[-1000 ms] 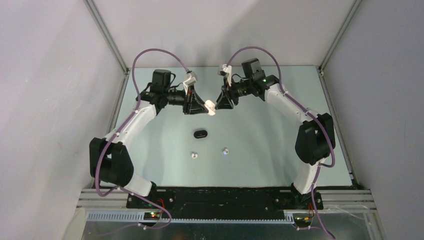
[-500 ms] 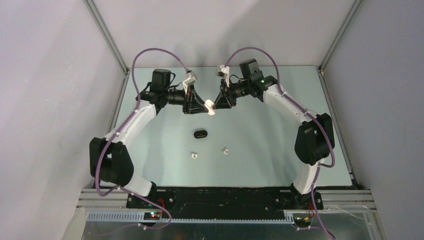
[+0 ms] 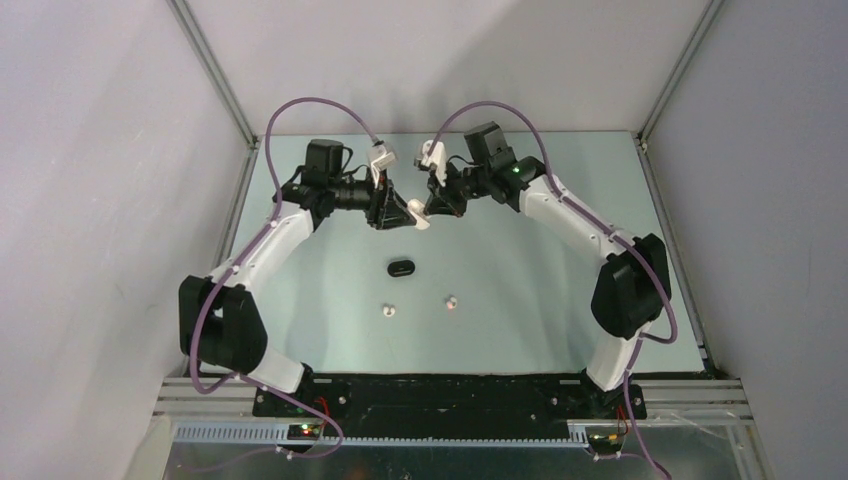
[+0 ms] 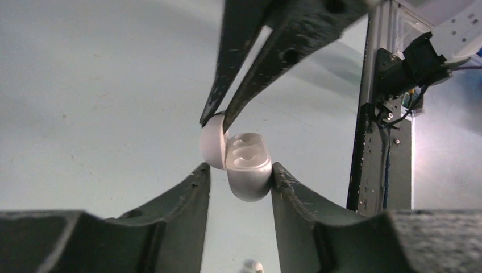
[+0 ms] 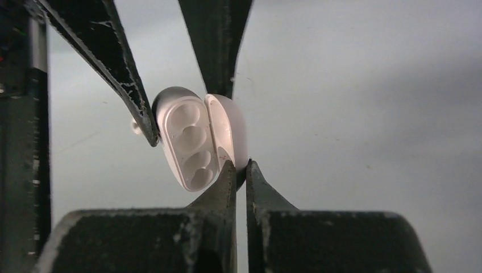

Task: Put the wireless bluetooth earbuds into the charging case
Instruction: Pass from the left arm to the right, then pass from the right arm to the left

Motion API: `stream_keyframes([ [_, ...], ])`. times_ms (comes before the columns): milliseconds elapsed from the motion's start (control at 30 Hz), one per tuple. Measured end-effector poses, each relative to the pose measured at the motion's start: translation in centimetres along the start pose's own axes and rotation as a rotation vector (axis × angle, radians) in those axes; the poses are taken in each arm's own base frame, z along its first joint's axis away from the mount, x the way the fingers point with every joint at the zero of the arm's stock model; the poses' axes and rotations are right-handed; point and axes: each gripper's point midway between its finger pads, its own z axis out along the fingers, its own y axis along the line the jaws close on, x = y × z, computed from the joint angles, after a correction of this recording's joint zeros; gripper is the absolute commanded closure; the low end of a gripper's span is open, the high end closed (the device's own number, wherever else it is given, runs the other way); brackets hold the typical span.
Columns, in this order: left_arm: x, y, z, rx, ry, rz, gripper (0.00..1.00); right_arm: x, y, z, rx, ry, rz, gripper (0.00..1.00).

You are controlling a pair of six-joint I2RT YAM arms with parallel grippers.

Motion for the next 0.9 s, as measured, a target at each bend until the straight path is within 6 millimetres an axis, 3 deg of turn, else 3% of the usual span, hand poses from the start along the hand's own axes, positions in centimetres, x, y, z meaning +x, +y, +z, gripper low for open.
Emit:
stream_keyframes([
  [167,0.0,0.6,-0.2,-0.058,0.001,-0.013,0.39,-0.7,-0.1,-0.6,0.083,0.059,-0.159,1.00],
  [367,-0.9,-0.2,-1.1,-0.087,-0.029,-0.036,0.29,-1.4,0.0,-1.6,0.135,0.113,-0.341,1.00],
  [633,-2.6,-0.9,-2.6,-0.127,-0.083,-0.106,0.32,-0.1,0.3,-2.0,0.130,0.194,-0.456,1.00],
  [900,-2.5,0.4,-1.8,-0.138,-0.076,-0.262,0.37,-0.3,0.5,-1.6,0.128,0.218,-0.544,1.00],
])
